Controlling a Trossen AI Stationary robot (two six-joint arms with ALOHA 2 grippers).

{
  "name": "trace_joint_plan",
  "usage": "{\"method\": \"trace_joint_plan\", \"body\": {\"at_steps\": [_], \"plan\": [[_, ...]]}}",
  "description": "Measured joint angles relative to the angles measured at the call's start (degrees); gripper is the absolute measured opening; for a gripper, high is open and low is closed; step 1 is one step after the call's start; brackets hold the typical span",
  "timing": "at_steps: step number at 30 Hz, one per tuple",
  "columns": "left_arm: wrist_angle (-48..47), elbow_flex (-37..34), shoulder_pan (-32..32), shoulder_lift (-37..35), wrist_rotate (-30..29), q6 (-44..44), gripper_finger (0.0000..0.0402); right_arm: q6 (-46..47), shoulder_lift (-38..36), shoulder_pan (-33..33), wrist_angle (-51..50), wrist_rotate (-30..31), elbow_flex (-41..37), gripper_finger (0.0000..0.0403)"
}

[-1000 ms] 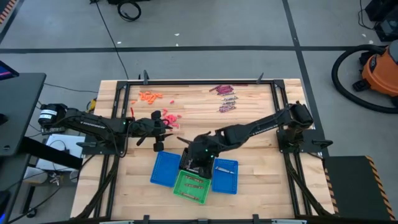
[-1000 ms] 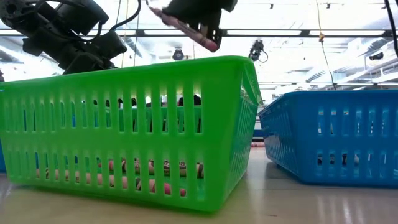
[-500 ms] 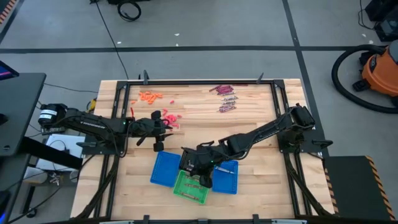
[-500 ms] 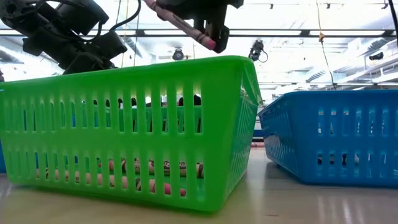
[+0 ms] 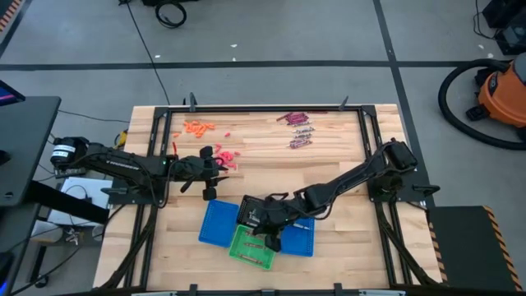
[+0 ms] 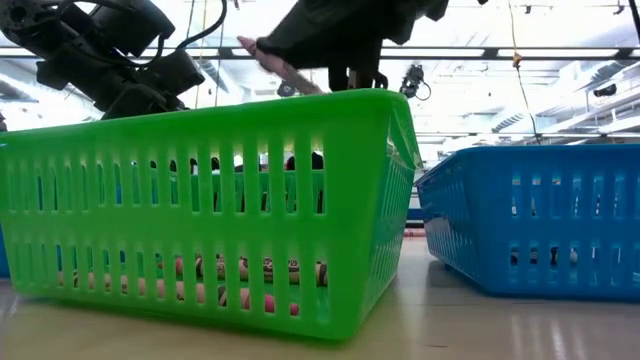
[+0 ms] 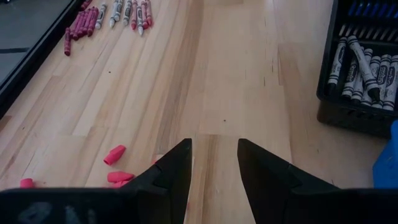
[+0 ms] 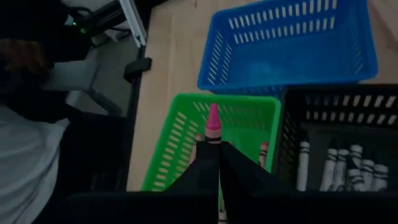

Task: Sort crayons
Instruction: Put the pink crayon into the green bin

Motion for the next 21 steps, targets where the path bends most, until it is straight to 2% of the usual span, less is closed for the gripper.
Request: {"method": "trace_joint_plan", "body": {"at_steps": [9,16,21], "plan": [[0.7,0.0,0.0,0.0,0.0,0.0,0.0141,2.7,5.1,1.7,3.7,1.7,0.0,0.0013],[1.0,0.0,0.0,0.0,0.0,0.0,0.0141,2.5,5.9,3.4,4.2,5.0,0.0,0.0013],[1.0,0.0,0.0,0.0,0.0,0.0,0.0141,2.9,6.1,3.5,3.6,5.2,0.0,0.0013]]}}
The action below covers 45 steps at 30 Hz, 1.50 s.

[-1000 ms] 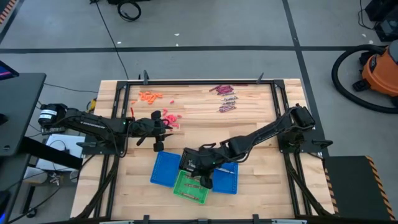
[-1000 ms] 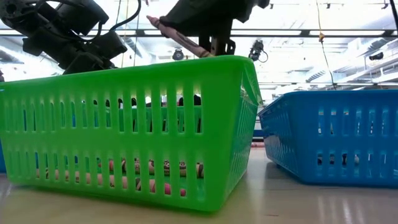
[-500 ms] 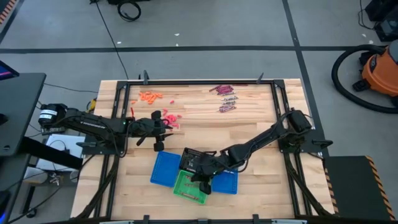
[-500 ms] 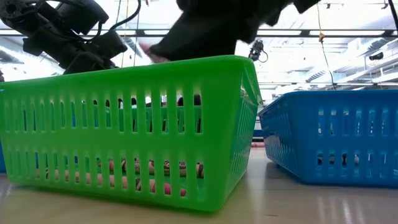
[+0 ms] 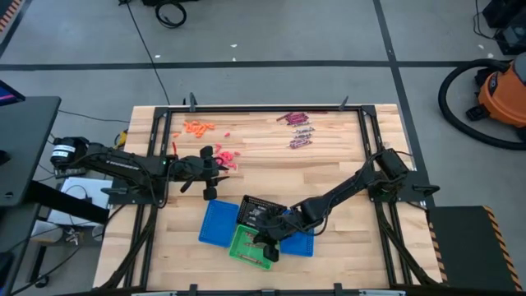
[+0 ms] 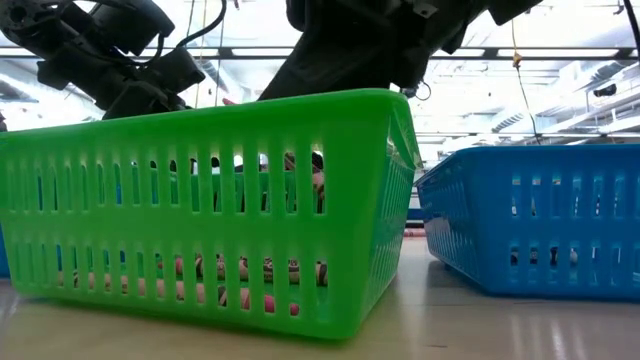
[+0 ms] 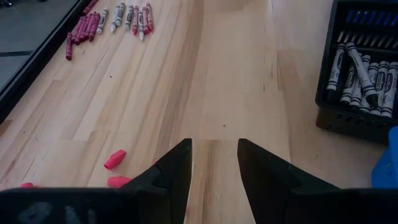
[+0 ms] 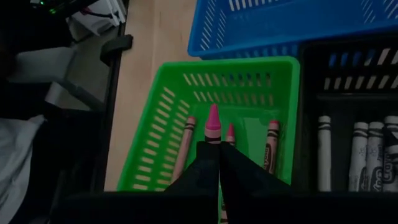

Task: Sort crayons
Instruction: Put the pink crayon into the green bin

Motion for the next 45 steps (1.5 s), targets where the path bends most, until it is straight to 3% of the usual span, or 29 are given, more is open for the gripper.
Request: {"method": "trace_joint_plan", "body": {"at_steps": [8,18,25,33,45], "plan": [[0.0,0.0,0.0,0.0,0.0,0.0,0.0141,0.3,0.0,0.0,-0.6,-0.1,0.0,0.0021],[0.0,0.0,0.0,0.0,0.0,0.0,0.0141,0.6,-0.1,-0.3,-0.9,-2.1,0.0,0.0084],[0.0,0.0,0.0,0.0,0.0,0.0,0.0141,-2.2,-3.4,-2.1,-2.6,-4.0,0.0,0.0087],[0.1,0.0,0.0,0.0,0.0,0.0,0.0141,-7.9,-9.3,-4.4,-14.3,5.6,0.0,0.0086],[0.5,0.0,0.0,0.0,0.0,0.1,0.0141,-14.9,-10.7,-11.7,-32.5,19.3,0.1,0.0086]]}}
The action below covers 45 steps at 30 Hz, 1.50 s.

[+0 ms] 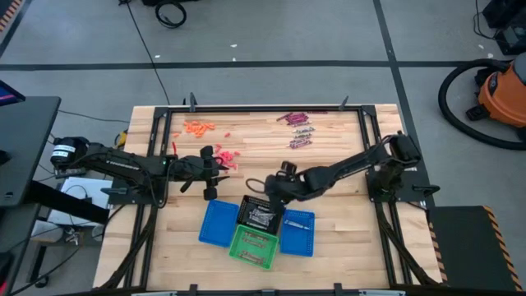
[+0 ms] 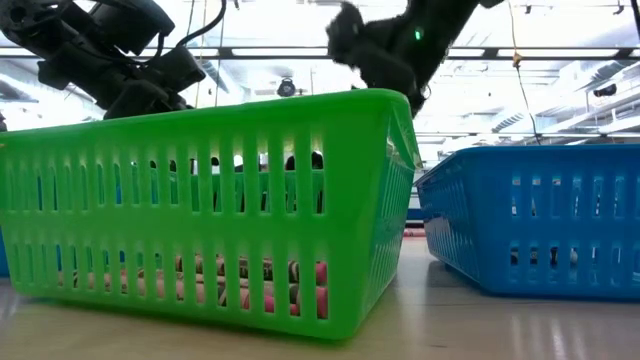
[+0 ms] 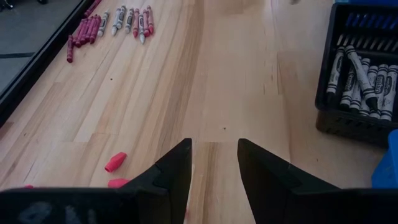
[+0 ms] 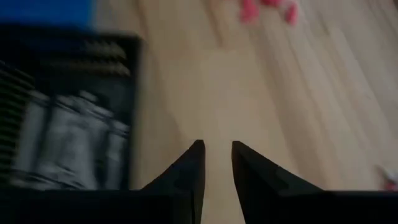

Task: Sort crayons
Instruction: Put the pink crayon into the green bin

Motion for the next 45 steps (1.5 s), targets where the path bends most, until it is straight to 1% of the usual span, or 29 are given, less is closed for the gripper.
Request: {"method": "trace_joint_plan", "body": {"at_steps": [7,12,17,19,25,30,35,45], "plan": [[0.2,0.0,0.0,0.0,0.0,0.4,0.0141,-4.7,0.0,-7.1,-16.2,0.0,0.0,0.0086],[0.2,0.0,0.0,0.0,0.0,0.5,0.0141,-12.2,0.0,-11.7,-20.2,-0.4,0.0,0.0086],[0.2,0.0,0.0,0.0,0.0,0.5,0.0141,-22.5,0.0,-16.7,-20.6,-3.1,0.0,0.0086],[0.2,0.0,0.0,0.0,0.0,0.5,0.0141,-25.2,0.0,-19.2,-20.6,-3.5,0.0,0.0086],[0.2,0.0,0.0,0.0,0.0,0.5,0.0141,-29.2,0.2,-26.4,-21.3,-6.8,-0.4,0.0086],[-0.4,0.0,0.0,0.0,0.0,0.4,0.0141,-32.2,0.2,-30.7,-19.1,-8.0,-3.7,0.009],[-0.4,0.0,0.0,0.0,0.0,0.4,0.0141,-34.2,0.2,-32.5,-16.3,-7.4,-6.9,0.01],[-0.2,0.0,0.0,0.0,0.0,0.4,0.0141,-37.2,0.2,-34.7,-12.8,-7.4,-8.3,0.0113]]}}
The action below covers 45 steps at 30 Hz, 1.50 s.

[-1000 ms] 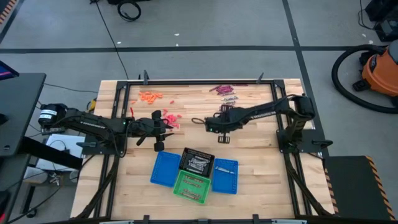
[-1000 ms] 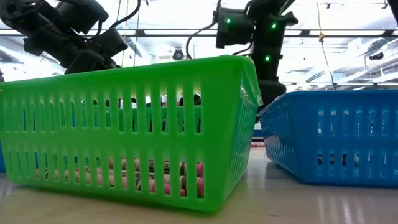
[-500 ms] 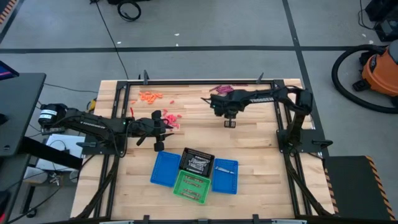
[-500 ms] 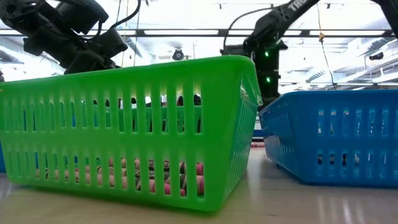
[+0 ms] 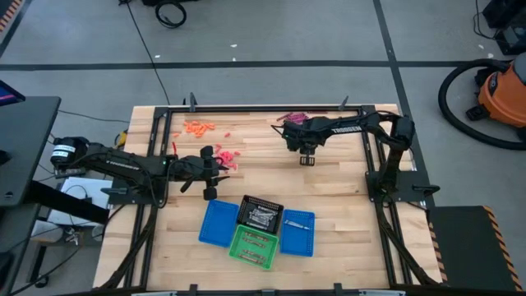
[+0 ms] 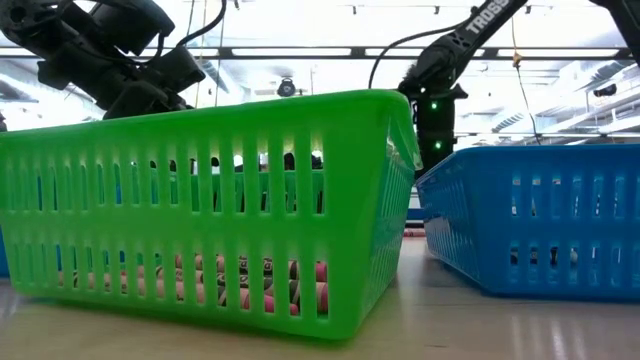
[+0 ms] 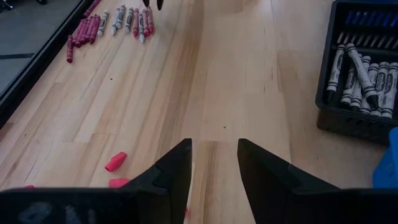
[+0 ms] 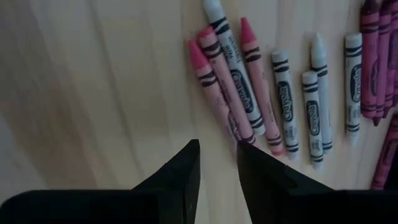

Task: Sort crayons
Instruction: Put the pink crayon into the green bin

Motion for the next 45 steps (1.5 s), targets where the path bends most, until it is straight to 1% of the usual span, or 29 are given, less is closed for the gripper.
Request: {"method": "trace_joint_plan", "body": {"at_steps": [4,9,12,16,21,27,38,42,45], "plan": [[0.3,0.0,0.0,0.0,0.0,0.0,0.0141,-1.4,0.0,-1.1,2.3,-1.9,0.0,0.0114],[2.9,-0.4,0.0,0.0,0.0,1.5,0.0141,-3.2,0.0,-2.3,2.6,-3.7,0.0,0.0115],[9.6,-3.2,0.0,0.0,0.4,2.5,0.0141,-4.8,0.0,-2.8,3.6,-5.6,0.0,0.0115],[19.1,-7.7,0.0,0.0,0.7,3.3,0.0141,-6.0,0.0,-2.8,4.5,-6.0,0.0,0.0115],[24.4,-10.5,0.0,0.0,0.4,4.2,0.0141,-7.1,0.0,-3.1,6.3,-6.4,-1.6,0.0115],[24.9,-10.7,0.0,0.0,0.3,4.2,0.0141,-7.2,-0.3,-3.2,9.3,-6.3,-4.4,0.0115],[24.9,-10.7,0.0,0.0,0.2,4.4,0.0141,-6.9,-0.2,-0.7,7.9,-7.7,-4.5,0.0114],[24.9,-10.7,0.0,0.0,0.2,4.5,0.0141,-5.3,-0.2,-0.3,5.1,-10.8,-4.0,0.0107],[25.1,-10.7,0.0,0.0,0.2,4.5,0.0141,-2.9,-0.1,-0.8,0.6,-15.7,-2.7,0.0099]]}}
